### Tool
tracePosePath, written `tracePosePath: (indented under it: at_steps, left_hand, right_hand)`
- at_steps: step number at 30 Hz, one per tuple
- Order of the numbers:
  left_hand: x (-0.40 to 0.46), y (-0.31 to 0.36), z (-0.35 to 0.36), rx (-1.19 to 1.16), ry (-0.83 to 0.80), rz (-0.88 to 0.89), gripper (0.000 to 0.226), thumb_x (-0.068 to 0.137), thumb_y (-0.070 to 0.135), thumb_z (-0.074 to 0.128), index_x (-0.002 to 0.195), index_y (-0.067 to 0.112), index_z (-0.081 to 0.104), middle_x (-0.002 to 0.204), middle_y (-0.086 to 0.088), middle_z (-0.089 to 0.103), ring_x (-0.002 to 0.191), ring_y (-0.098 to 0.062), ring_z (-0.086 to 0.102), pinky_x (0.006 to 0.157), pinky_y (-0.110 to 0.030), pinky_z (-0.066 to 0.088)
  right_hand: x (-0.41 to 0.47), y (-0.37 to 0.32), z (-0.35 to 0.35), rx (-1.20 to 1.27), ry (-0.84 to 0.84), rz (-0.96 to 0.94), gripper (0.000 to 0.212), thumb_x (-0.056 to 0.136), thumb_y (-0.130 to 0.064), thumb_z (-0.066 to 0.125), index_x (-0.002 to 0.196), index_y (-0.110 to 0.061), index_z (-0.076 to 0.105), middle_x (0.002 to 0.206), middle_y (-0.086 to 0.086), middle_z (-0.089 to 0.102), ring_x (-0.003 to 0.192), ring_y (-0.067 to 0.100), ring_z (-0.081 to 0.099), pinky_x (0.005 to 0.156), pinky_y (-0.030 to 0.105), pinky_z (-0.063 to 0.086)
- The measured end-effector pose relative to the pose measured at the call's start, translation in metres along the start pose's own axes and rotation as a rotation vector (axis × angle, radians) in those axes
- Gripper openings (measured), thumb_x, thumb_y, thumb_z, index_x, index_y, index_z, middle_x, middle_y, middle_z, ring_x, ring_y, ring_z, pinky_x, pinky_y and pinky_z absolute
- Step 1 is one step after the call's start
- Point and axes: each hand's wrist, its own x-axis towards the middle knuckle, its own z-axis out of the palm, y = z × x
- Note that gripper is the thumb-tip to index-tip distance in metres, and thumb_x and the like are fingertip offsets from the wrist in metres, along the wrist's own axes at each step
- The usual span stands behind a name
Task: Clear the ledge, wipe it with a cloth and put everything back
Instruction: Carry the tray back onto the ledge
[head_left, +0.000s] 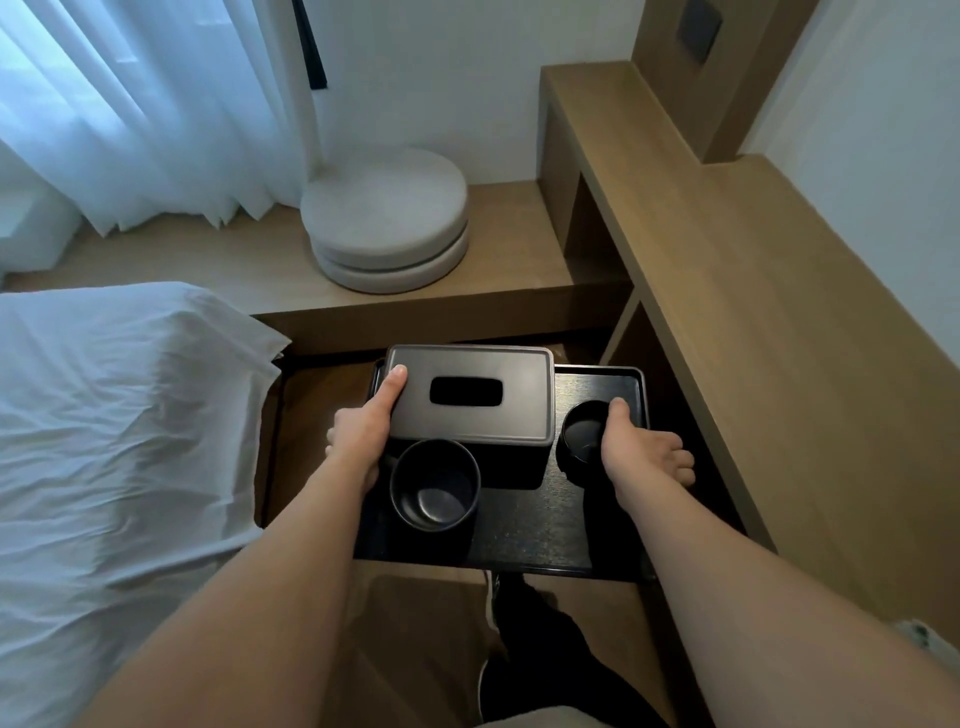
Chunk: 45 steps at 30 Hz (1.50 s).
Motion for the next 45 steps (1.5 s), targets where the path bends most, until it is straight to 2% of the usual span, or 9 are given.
tracePosePath:
  at_steps: [3, 7, 20, 25, 33, 40, 45]
  left_hand:
    - [0.038, 0.034, 0.008, -0.003, 0.011, 0.006, 0.146, 0.021, 0.099, 0.071, 0.14, 0.017, 0.05, 0.127, -0.006, 0.063, 0.112, -0.034, 0.064, 0.095, -0.05, 0.053]
    - [0.093, 0.087, 0.017, -0.014, 0.029, 0.018, 0.139, 0.021, 0.099, 0.071, 0.134, 0.018, 0.057, 0.123, -0.005, 0.067, 0.11, -0.034, 0.065, 0.095, -0.049, 0.053]
    - [0.212, 0.235, 0.049, -0.009, 0.07, 0.023, 0.153, 0.019, 0.101, 0.068, 0.143, 0.012, 0.046, 0.13, -0.008, 0.061, 0.116, -0.033, 0.061, 0.101, -0.049, 0.05]
    - [0.295, 0.284, 0.058, -0.041, 0.021, 0.011, 0.13, 0.02, 0.097, 0.074, 0.126, 0.023, 0.063, 0.123, -0.002, 0.068, 0.11, -0.03, 0.066, 0.095, -0.045, 0.053]
    - [0.395, 0.374, 0.082, -0.013, 0.031, 0.02, 0.132, 0.021, 0.097, 0.074, 0.129, 0.022, 0.06, 0.122, -0.001, 0.068, 0.112, -0.029, 0.065, 0.097, -0.046, 0.053]
    - [0.465, 0.435, 0.133, 0.04, -0.01, -0.002, 0.11, 0.025, 0.096, 0.075, 0.11, 0.025, 0.072, 0.11, -0.001, 0.074, 0.106, -0.029, 0.069, 0.096, -0.045, 0.054]
    - [0.48, 0.484, 0.181, 0.064, -0.088, 0.059, 0.103, 0.035, 0.094, 0.075, 0.108, 0.022, 0.073, 0.109, -0.004, 0.076, 0.102, -0.03, 0.071, 0.093, -0.047, 0.055]
  right_hand:
    - [0.015, -0.043, 0.019, 0.008, -0.012, -0.014, 0.094, 0.089, -0.073, 0.041, 0.147, 0.0, 0.029, 0.149, 0.021, 0.031, 0.135, 0.037, 0.03, 0.108, 0.048, 0.032]
    - [0.037, -0.113, 0.041, 0.022, -0.032, -0.034, 0.094, 0.089, -0.073, 0.041, 0.146, 0.0, 0.031, 0.149, 0.021, 0.031, 0.136, 0.037, 0.029, 0.108, 0.047, 0.031]
    - [0.086, -0.298, 0.105, -0.013, -0.055, -0.06, 0.095, 0.089, -0.074, 0.04, 0.146, 0.001, 0.03, 0.149, 0.022, 0.031, 0.136, 0.037, 0.029, 0.108, 0.048, 0.031]
    - [0.103, -0.367, 0.142, -0.019, -0.046, -0.033, 0.094, 0.089, -0.074, 0.039, 0.147, 0.0, 0.029, 0.15, 0.021, 0.032, 0.136, 0.037, 0.03, 0.108, 0.047, 0.032]
    - [0.138, -0.477, 0.189, -0.008, -0.03, 0.027, 0.095, 0.088, -0.075, 0.041, 0.146, 0.0, 0.033, 0.149, 0.02, 0.034, 0.136, 0.036, 0.032, 0.106, 0.046, 0.033]
    - [0.194, -0.553, 0.209, -0.011, -0.046, 0.066, 0.095, 0.087, -0.076, 0.041, 0.145, -0.002, 0.034, 0.148, 0.019, 0.035, 0.135, 0.036, 0.032, 0.104, 0.045, 0.035]
    - [0.242, -0.602, 0.203, 0.005, -0.025, 0.06, 0.097, 0.087, -0.077, 0.041, 0.145, 0.0, 0.033, 0.147, 0.02, 0.035, 0.135, 0.036, 0.032, 0.104, 0.046, 0.036]
